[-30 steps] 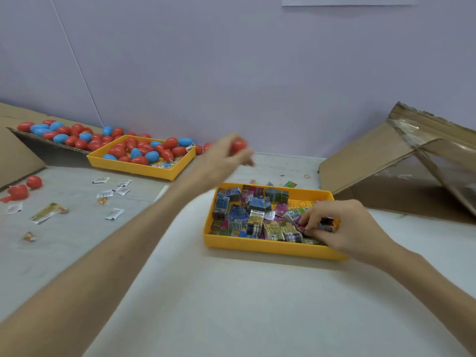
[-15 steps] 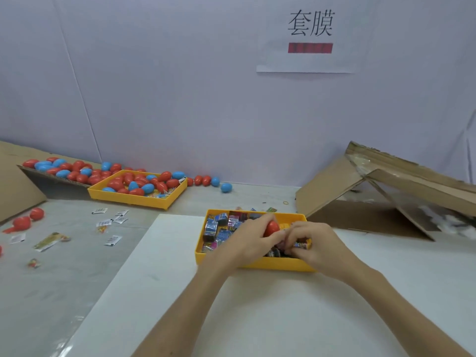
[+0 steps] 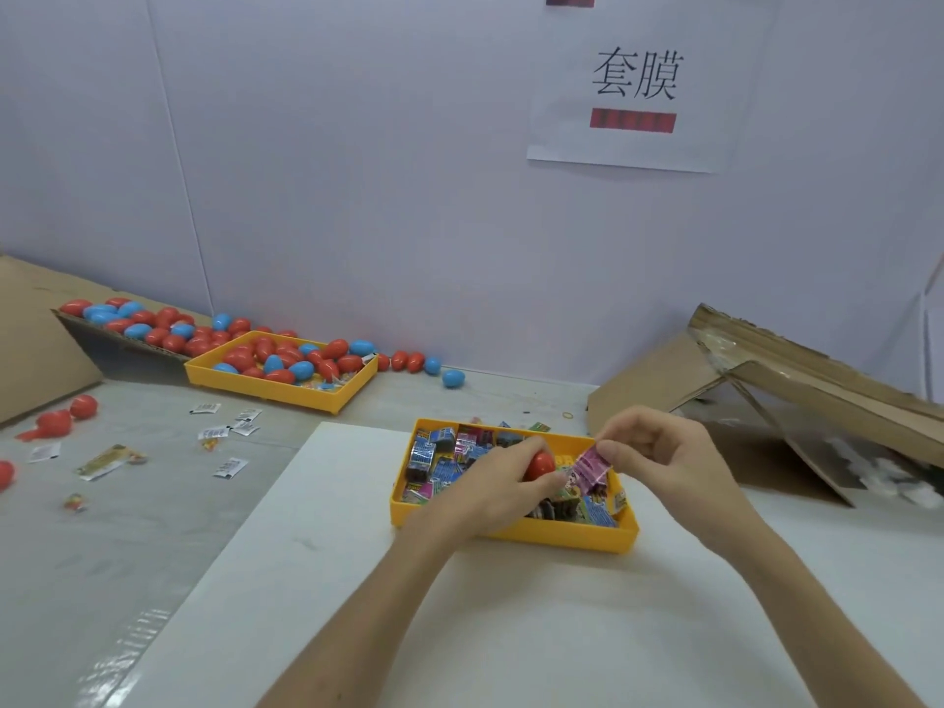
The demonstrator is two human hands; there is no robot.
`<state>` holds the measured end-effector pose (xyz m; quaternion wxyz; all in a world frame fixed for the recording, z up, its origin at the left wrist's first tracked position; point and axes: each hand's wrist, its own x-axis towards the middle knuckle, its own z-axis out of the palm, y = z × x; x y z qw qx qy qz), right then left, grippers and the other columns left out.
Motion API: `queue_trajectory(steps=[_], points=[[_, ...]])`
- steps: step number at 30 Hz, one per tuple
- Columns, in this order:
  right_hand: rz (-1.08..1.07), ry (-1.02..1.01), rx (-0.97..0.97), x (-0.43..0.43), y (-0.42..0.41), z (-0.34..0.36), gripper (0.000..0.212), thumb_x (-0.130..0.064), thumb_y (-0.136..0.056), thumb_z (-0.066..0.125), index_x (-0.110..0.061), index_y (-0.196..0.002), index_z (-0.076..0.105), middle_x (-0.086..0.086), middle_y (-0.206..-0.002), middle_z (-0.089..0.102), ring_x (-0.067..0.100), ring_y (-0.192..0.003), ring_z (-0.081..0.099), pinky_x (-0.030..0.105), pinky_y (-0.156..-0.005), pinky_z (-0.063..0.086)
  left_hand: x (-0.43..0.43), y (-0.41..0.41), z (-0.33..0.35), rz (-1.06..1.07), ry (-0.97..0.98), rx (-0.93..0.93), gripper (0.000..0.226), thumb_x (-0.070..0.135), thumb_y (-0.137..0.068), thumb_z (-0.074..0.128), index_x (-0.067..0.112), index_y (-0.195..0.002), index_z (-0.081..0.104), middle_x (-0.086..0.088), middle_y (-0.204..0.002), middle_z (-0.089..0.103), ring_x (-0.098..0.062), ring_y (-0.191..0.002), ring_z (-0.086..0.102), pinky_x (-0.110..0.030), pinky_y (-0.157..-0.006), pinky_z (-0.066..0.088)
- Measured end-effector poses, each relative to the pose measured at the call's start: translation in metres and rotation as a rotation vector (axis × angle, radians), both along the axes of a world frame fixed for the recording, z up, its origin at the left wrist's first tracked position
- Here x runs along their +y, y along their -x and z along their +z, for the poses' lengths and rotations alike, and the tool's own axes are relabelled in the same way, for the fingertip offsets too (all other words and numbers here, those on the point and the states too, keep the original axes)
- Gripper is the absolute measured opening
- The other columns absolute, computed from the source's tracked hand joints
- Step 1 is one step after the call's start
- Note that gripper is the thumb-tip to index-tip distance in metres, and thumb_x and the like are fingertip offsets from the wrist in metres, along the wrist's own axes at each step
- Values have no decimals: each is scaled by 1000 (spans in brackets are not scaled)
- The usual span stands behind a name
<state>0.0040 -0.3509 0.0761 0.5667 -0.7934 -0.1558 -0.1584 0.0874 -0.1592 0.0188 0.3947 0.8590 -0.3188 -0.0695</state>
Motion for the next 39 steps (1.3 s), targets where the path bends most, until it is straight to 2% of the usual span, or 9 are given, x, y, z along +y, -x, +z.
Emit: queue_trajectory(steps=[3,5,10,14,16,20,23,30,39], points=[[-20,-119,13,10,2,-7,7,-13,-84,71,-20,-84,74,10,-80,75,19,-70,70,21,-65,54,3,7,6,25,193,-7,17,45,-100,55,29,-106,54,2,-99,62,-17,-86,63,-30,-69,54],[-44,-184,32,16,3,-12,11,-12,-83,73,-22,-86,75,11,-82,75,20,-68,69,23,-64,54,3,14,14,69,387,-39,14,39,-100,59,26,-106,58,-1,-102,63,-21,-91,65,-35,-77,58],[-48,-317,35,31,7,-16,20,-13,-78,78,-26,-94,77,10,-88,76,21,-75,71,27,-66,57,8,33,29,114,760,77,5,19,-100,61,17,-104,60,-11,-101,65,-22,-90,69,-26,-73,58],[-61,-337,57,35,10,-24,23,0,-81,77,-15,-99,75,10,-85,74,18,-75,70,23,-65,54,15,47,21,82,759,212,10,20,-97,67,15,-103,61,-6,-99,66,-24,-93,69,-33,-80,60],[-63,-333,85,38,12,-29,24,-3,-79,79,-14,-100,75,11,-83,72,17,-73,65,25,-65,54,17,54,18,93,745,155,21,23,-87,79,16,-98,63,-3,-97,64,-21,-92,67,-31,-82,59],[-54,-334,124,41,14,-35,26,1,-79,80,-16,-98,75,6,-82,70,17,-71,64,25,-64,53,16,57,15,142,722,-32,25,11,-79,85,19,-88,62,-7,-87,67,-11,-88,65,-10,-81,48],[-52,-319,133,43,15,-37,28,3,-80,80,-20,-96,76,2,-81,71,15,-67,63,23,-61,52,16,59,14,135,702,-60,28,7,-80,83,24,-85,62,-7,-85,69,-18,-85,66,-19,-80,53],[-6,-332,149,39,15,-37,30,-22,-69,84,-23,-97,76,6,-77,69,17,-68,63,21,-59,48,22,59,16,75,751,152,28,11,-82,83,32,-81,64,-2,-86,68,-14,-85,66,-24,-79,56],[113,-287,204,34,14,-40,27,-14,-74,82,-25,-98,76,3,-76,67,14,-68,60,22,-63,50,27,55,18,-54,947,473,21,7,-81,78,16,-89,60,-6,-91,65,-19,-90,64,-29,-78,55]])
